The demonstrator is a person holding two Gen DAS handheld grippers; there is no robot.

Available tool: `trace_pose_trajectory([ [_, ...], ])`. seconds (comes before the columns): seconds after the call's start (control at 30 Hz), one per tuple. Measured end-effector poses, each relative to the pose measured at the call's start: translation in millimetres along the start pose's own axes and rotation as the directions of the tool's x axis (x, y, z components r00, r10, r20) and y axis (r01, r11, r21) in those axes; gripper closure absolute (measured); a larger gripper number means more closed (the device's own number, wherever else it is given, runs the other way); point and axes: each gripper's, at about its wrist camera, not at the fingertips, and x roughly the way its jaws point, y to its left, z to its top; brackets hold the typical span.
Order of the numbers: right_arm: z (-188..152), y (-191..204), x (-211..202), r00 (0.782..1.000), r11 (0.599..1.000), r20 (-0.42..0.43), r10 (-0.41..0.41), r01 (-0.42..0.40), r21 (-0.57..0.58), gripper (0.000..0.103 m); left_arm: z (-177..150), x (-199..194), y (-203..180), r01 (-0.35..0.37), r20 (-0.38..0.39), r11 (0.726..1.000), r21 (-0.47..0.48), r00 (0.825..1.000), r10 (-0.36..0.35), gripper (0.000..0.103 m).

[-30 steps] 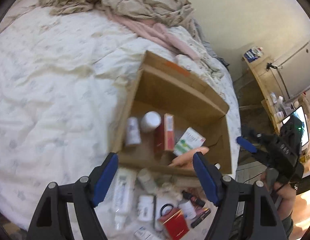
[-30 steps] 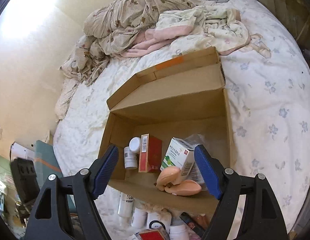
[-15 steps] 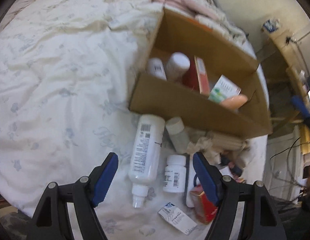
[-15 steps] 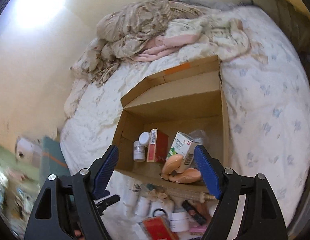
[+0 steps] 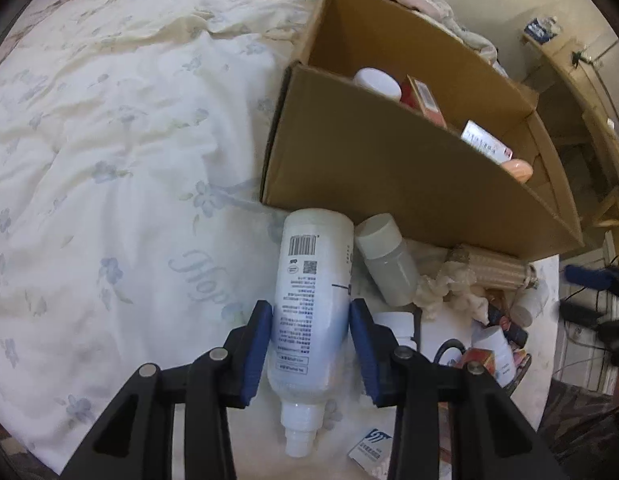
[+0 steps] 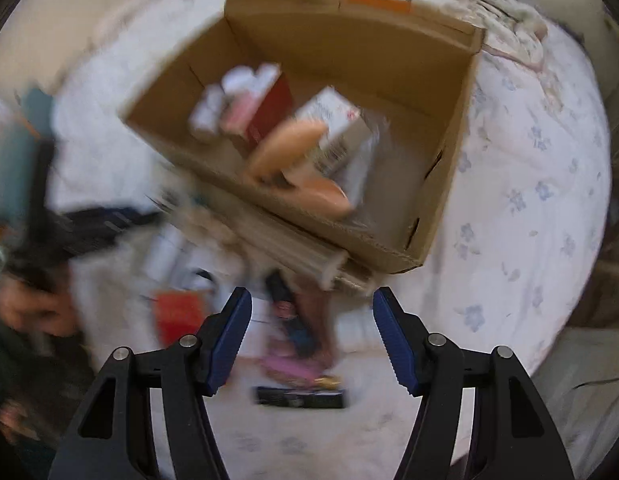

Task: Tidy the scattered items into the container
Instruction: 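Grasp the white lotion bottle with the left tool while the right tool grasps the LED bulb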

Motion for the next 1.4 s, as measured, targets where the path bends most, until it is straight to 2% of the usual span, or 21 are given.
trace_pose_trajectory([
  [0.07,3,6,16,0.999,1.0,-0.031,-0.011,0.01,-0.023,0.035,-2,-8,1,0.021,0.019,1.0,-0.001,1.0,-0.021,0.063],
  [0.17,6,6,34,0.997,0.999,-0.068,-0.032,0.033,0.003,0.035,-3,-18,4,0.038,0.042,0.999,0.012,0.998,-0.039,0.063],
  [0.2,7,5,40,0.996,0.999,-0.076,-0.041,0.041,0.007,0.031,-4,-21,6,0.042,0.047,0.999,0.007,0.998,-0.042,0.063],
  [0.37,5,-12,57,0.998,0.999,-0.058,-0.023,0.025,0.045,0.027,-3,-14,13,0.001,0.02,1.0,-0.028,1.0,-0.001,0.063],
  [0.53,-1,-35,59,0.997,0.989,-0.029,0.069,-0.064,0.134,0.026,-8,-3,8,-0.038,-0.022,0.999,0.015,0.999,0.038,0.063],
  [0.63,-6,-36,46,0.992,0.985,-0.026,0.126,-0.122,0.118,0.027,-8,-2,16,0.001,-0.028,1.0,-0.026,1.0,-0.001,0.063],
  [0.73,-10,-20,17,0.979,0.978,0.016,0.204,-0.204,0.042,0.027,-8,-3,24,0.028,-0.037,0.997,-0.072,0.999,-0.03,0.064],
  [0.8,-14,0,0,0.96,0.96,0.034,0.278,-0.276,-0.043,0.027,-8,-4,24,0.025,-0.04,0.997,-0.073,0.999,-0.028,0.063],
  [0.83,-18,14,-5,0.946,0.943,0.026,0.322,-0.318,-0.099,0.027,-8,-5,24,0.022,-0.042,0.997,-0.07,0.999,-0.025,0.063],
  [0.87,-21,23,-5,0.945,0.938,0.012,0.327,-0.322,-0.13,0.027,-9,-5,24,0.021,-0.044,0.998,-0.067,0.999,-0.024,0.063],
  [1.0,-26,36,2,0.974,0.958,-0.025,0.225,-0.225,-0.176,0.027,-9,-6,29,0.036,-0.052,0.997,-0.075,0.998,-0.04,0.063],
  [1.07,-18,26,-1,0.984,0.975,0.023,0.176,-0.171,-0.142,0.027,-10,-8,31,0.041,-0.054,0.996,-0.081,0.998,-0.045,0.063],
  [1.17,-10,20,-6,0.996,0.992,0.094,0.008,0.004,-0.129,0.027,-11,-9,32,0.036,-0.056,0.996,-0.078,0.998,-0.041,0.063],
  [1.23,-8,5,0,0.996,0.998,0.08,-0.033,0.037,-0.041,0.036,-12,-10,33,0.036,-0.057,0.997,-0.073,0.998,-0.04,0.063],
  [1.3,-6,-20,9,0.996,0.995,0.061,-0.071,0.066,0.075,0.036,-14,-11,34,0.035,-0.056,0.997,-0.069,0.998,-0.039,0.063],
  [1.33,-5,-28,15,0.996,0.993,0.045,-0.082,0.077,0.095,0.035,-14,-12,35,0.036,-0.056,0.997,-0.068,0.998,-0.04,0.063],
  [1.4,-3,-49,33,0.999,0.988,-0.004,-0.053,0.053,0.144,0.034,-16,-12,37,0.037,-0.056,0.997,-0.066,0.998,-0.041,0.063],
])
